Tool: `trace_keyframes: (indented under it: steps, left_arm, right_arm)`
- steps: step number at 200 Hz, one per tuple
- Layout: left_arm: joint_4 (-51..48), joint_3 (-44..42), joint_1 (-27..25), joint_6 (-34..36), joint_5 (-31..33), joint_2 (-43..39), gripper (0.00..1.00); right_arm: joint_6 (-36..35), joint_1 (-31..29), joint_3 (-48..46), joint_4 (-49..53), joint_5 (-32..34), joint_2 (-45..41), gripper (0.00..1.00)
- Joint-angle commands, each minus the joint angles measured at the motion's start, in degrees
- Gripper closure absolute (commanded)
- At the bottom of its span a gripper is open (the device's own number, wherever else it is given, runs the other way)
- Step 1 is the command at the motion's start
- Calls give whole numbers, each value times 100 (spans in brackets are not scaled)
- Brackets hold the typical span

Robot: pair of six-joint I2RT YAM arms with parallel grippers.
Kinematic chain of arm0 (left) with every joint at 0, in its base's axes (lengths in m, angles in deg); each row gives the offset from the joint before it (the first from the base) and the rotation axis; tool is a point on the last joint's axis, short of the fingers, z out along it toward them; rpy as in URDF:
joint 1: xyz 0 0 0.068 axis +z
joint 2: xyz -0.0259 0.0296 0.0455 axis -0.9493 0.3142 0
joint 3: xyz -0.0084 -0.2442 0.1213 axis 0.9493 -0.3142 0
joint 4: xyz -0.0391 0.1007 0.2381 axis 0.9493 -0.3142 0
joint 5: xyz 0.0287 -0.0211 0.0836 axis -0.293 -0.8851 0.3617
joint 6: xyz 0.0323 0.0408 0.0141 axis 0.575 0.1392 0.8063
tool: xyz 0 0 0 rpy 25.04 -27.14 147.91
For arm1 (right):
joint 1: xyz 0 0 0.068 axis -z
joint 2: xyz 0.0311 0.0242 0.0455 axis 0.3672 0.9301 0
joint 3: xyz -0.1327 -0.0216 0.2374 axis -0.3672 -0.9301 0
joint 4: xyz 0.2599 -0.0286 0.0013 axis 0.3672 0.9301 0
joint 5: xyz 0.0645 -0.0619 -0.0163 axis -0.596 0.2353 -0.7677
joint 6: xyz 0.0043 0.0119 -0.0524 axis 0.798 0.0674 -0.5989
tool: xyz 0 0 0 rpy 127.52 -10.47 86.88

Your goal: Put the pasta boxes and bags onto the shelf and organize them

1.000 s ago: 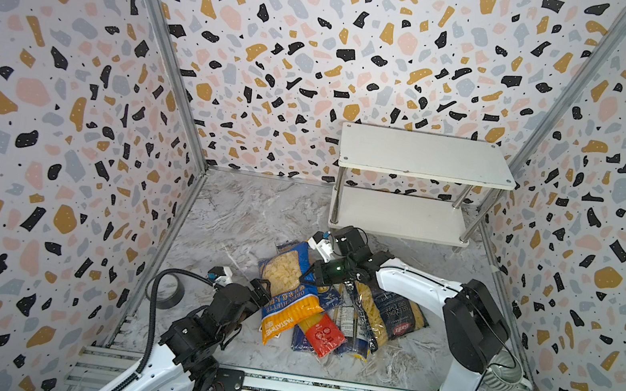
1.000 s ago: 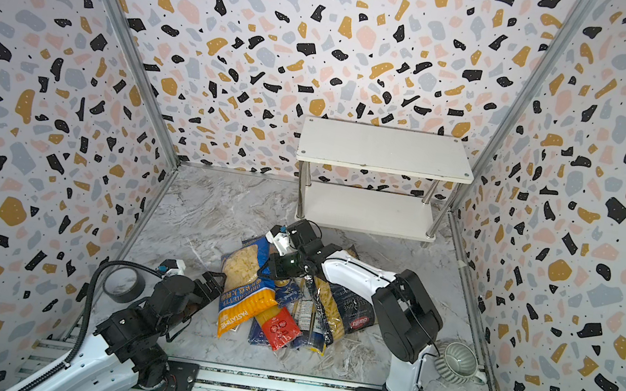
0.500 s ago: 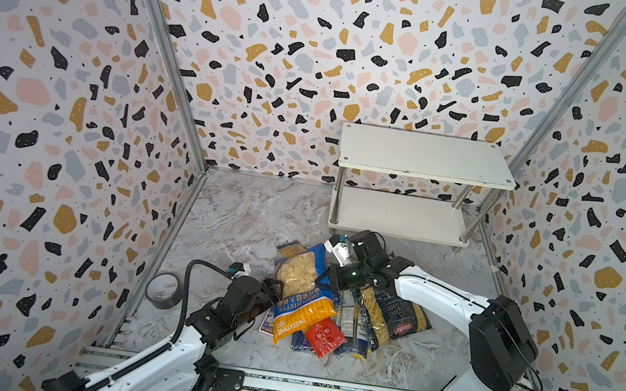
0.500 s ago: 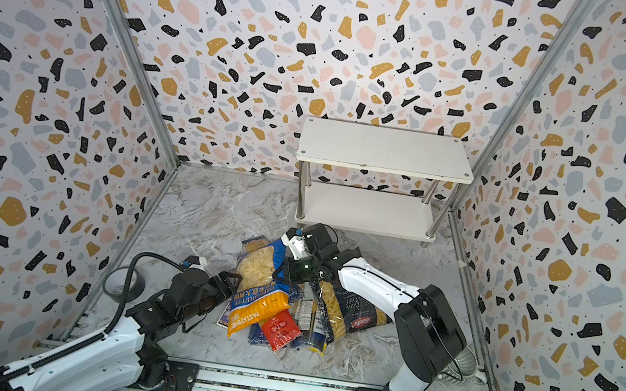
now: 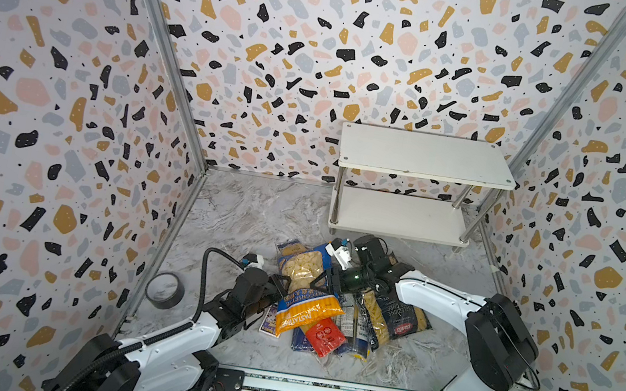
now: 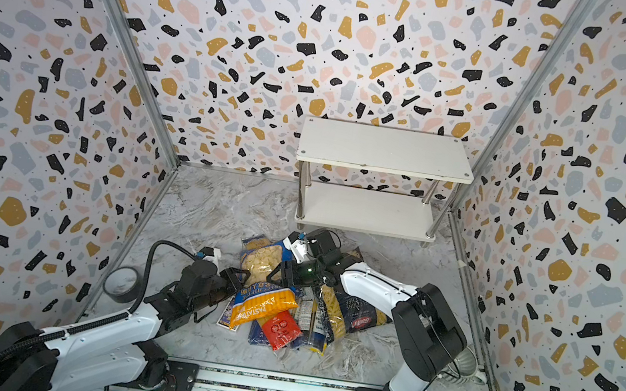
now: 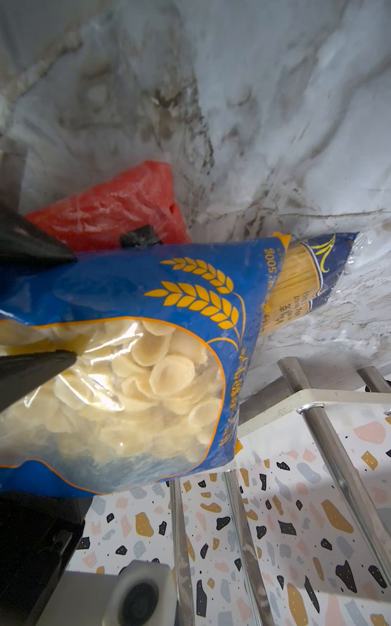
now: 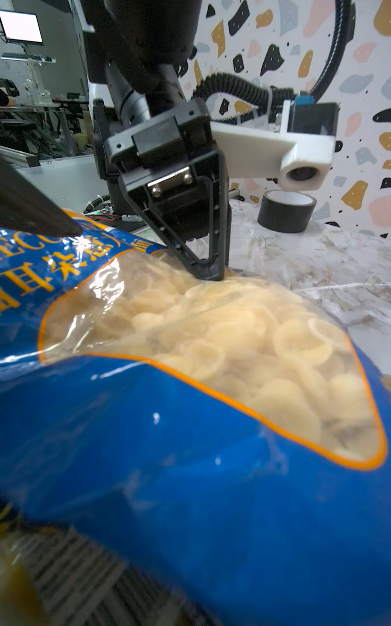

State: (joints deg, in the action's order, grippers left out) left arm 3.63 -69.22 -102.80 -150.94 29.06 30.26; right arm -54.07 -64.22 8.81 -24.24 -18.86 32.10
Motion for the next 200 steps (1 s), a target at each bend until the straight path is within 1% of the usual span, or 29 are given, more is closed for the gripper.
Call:
trace_keyframes:
  steps: [1, 26, 55, 93, 126, 134, 143, 154, 156, 158, 166, 174, 191, 200]
  left_arm:
    - [77, 31, -18, 137, -331, 43, 59]
    - [101, 53, -18, 172, -339, 65, 59]
    - [222, 32, -18, 177, -383, 143, 59]
    - [376, 39, -18, 180, -426, 251, 60]
    - [359, 66, -18, 236, -400, 245, 60]
    - [366, 66, -20, 242, -402, 243, 60]
    - [367, 60, -18, 248, -407, 234, 60]
    - [359, 57, -22, 259, -402, 217, 59]
    - [354, 57, -21, 260, -402, 214, 59]
    - [351, 57, -18, 267, -402, 207, 59]
    - [314, 65, -18, 285, -385, 171, 56]
    - [249, 66, -16, 303, -346, 128, 53]
    - [11, 66, -9, 313, -217, -11, 45]
    - [-151, 62, 8, 325, -146, -109, 37]
  right_arm:
    - [124, -5, 188, -570, -468, 209, 33]
    - [139, -30, 436, -562, -600, 598, 33]
    - [107, -190, 733, -478, -748, 1004, 33]
    - [62, -425, 1131, -373, -833, 1303, 33]
    - [89, -494, 1251, -402, -1039, 1513, 33]
    - [104, -512, 1253, -447, -1102, 1542, 34]
    - [160, -538, 1242, -510, -1125, 1562, 38]
    - [246, -545, 1227, -599, -1214, 1589, 50]
    - [251, -543, 1228, -609, -1228, 1589, 51]
    - [276, -540, 1216, -649, -1275, 1602, 54]
    - [345, -547, 1200, -759, -1401, 1613, 60]
    - [409, -548, 1166, -869, -1473, 1603, 66]
    - [466, -532, 1115, -989, -1492, 1525, 69]
    - [466, -522, 1100, -1009, -1474, 1465, 71]
